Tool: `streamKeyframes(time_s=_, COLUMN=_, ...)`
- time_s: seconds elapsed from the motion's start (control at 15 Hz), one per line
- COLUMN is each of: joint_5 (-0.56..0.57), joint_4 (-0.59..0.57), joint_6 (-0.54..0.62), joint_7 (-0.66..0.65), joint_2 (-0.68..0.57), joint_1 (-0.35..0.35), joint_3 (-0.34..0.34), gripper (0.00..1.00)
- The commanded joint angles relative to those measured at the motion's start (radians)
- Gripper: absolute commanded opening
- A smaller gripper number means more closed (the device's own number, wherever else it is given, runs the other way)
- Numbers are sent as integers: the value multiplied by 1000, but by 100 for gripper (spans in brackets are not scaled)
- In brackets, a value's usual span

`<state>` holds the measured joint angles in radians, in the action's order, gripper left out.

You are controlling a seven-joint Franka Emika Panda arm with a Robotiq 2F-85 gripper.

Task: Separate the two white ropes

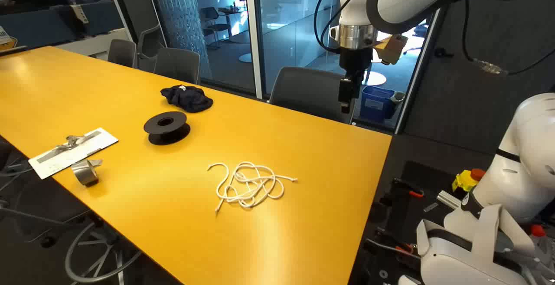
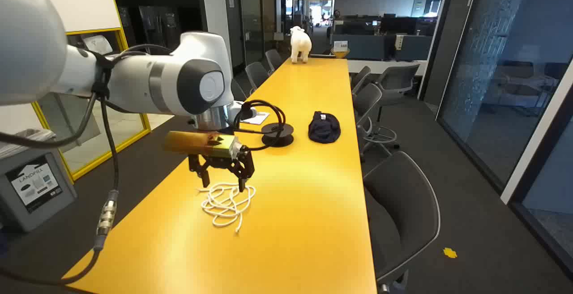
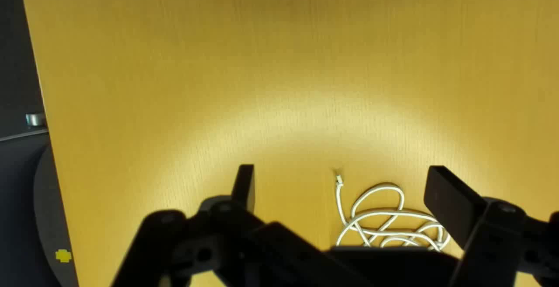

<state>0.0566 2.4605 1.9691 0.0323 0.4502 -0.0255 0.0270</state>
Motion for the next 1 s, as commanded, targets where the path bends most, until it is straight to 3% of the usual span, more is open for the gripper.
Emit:
streamKeyframes(time_s=0.0, joint_5=1, joint_4=-6, joint_6=-2, joint_7=-1, joint_2=0, joint_1=-1, joint_3=-1, gripper=100)
streamKeyframes(time_s=0.27, joint_5=1, joint_4=-16, joint_6=10, joint_7=-7, joint_2=0, joint_1=1, joint_3=-1, gripper=100)
streamKeyframes(time_s=0.53, joint_5=-10, joint_4=-6, joint_6=131, joint_7=-43, joint_2=-70, joint_1=0, joint_3=3, gripper=100)
streamKeyframes(time_s=0.93, joint_5=-25, joint_4=-125, joint_6=356, joint_7=-6, joint_2=-393, joint_1=-11, joint_3=2, gripper=100)
